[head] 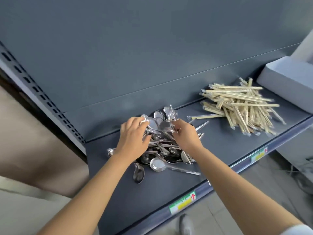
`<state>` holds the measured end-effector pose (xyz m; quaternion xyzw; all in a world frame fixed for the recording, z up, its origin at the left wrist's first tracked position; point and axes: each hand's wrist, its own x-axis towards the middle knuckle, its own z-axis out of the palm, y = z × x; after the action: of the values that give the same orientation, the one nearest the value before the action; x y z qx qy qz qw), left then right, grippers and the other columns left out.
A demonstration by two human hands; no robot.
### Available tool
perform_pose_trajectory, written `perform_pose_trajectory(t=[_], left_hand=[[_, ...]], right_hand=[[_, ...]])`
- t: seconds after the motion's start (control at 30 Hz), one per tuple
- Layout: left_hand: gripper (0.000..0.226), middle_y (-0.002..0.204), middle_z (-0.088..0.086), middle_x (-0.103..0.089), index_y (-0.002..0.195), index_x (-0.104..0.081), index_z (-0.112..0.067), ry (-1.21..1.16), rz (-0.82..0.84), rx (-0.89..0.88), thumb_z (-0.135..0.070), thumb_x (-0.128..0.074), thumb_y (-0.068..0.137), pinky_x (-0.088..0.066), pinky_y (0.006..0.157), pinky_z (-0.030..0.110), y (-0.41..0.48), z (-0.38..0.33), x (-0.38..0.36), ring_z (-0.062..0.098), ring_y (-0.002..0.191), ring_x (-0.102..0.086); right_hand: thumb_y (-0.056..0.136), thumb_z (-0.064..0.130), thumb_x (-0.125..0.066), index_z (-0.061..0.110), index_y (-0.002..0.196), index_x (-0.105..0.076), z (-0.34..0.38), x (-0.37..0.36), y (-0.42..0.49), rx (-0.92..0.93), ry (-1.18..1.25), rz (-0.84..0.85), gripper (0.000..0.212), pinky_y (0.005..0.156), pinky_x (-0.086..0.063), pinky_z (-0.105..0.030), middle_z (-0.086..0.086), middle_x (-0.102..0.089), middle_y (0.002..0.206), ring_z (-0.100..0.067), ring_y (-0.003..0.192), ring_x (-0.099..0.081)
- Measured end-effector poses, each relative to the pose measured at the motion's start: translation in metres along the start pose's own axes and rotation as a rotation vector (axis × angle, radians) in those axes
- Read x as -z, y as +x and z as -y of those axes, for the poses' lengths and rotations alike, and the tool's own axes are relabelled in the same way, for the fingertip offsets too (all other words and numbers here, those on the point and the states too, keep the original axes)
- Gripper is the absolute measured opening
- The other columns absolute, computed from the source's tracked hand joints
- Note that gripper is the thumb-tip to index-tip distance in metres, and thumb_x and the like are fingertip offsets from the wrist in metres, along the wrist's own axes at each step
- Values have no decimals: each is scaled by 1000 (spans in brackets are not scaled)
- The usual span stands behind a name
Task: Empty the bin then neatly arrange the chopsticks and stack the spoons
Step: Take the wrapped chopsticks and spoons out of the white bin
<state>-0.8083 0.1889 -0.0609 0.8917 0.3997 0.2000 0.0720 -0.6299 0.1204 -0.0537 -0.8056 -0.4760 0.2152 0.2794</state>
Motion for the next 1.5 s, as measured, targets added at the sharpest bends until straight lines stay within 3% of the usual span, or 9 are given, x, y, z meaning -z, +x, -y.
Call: perform_pose_trajectory(t=[0.17, 0.33, 0.4, 0.6, 0.7, 0.83, 0.97, 1.17, 1.5], left_hand=[[38, 130, 2, -54, 121, -61, -15, -15, -32, -30, -22, -67, 84, -29, 100, 41, 5, -7, -1, 24, 124, -40], [33, 122, 2, -58, 111, -65, -15, -11, -55, -35, -21, -71, 79, -32, 94, 41, 6, -10, -4, 20, 117, -38], [32, 122, 1, -60, 111, -65, -15, 3, -50, -29, -25, -71, 81, -35, 94, 42, 7, -11, -5, 22, 117, -43], [49, 136, 3, -53, 132, -51, -12, 89, 66, -61, -44, -51, 94, -28, 107, 39, 29, -47, -12, 24, 128, -44], [58, 141, 4, -48, 139, -43, -12, 123, 84, -90, -50, -41, 96, -27, 109, 40, 56, -93, -23, 24, 131, -41], [73, 132, 8, -56, 135, -49, -9, 158, 4, -173, -60, -24, 88, -34, 102, 41, 106, -190, -42, 28, 122, -49], [67, 147, 5, -40, 144, -35, -14, 118, -5, -255, -59, -35, 94, -23, 112, 41, 153, -311, -74, 25, 135, -33], [63, 136, 9, -51, 134, -48, -8, 161, -47, -315, -53, -51, 89, -29, 107, 43, 216, -466, -113, 28, 127, -44], [54, 137, 11, -46, 129, -50, -7, 158, 57, -219, -46, -52, 91, -30, 103, 40, 349, -558, -200, 30, 127, -39]], right_hand=[[87, -6, -45, 10, 113, -63, -5, 2, -9, 150, -69, -131, 35, 86, -46, -37, -8, -63, 110, -26, 103, -55], [78, -14, -47, 4, 110, -61, -9, -2, -7, 381, -360, 51, 38, 71, -33, -31, -15, -63, 100, -35, 97, -56], [81, -7, -49, 6, 119, -59, -11, -3, -9, 399, -406, 105, 42, 77, -35, -32, -14, -64, 106, -33, 102, -54], [92, 20, -51, 13, 128, -54, -38, 34, -14, 327, -486, -38, 37, 99, -33, -34, -6, -60, 121, -29, 116, -50], [93, 23, -49, 16, 135, -46, -65, 79, -11, 259, -514, -80, 43, 101, -31, -33, -3, -54, 131, -27, 124, -45], [92, 26, -51, 16, 137, -45, -119, 166, -2, 156, -490, -199, 46, 93, -40, -36, -5, -53, 131, -30, 123, -46], [92, 20, -51, 14, 134, -49, -197, 264, -3, 115, -491, -305, 42, 92, -43, -38, -6, -52, 131, -32, 118, -49], [94, 17, -48, 14, 136, -46, -299, 389, 16, 98, -472, -356, 42, 92, -43, -40, -7, -50, 136, -33, 117, -49], [96, 18, -47, 19, 143, -36, -412, 479, 126, 50, -381, -227, 49, 97, -39, -37, -5, -44, 143, -28, 125, -45]])
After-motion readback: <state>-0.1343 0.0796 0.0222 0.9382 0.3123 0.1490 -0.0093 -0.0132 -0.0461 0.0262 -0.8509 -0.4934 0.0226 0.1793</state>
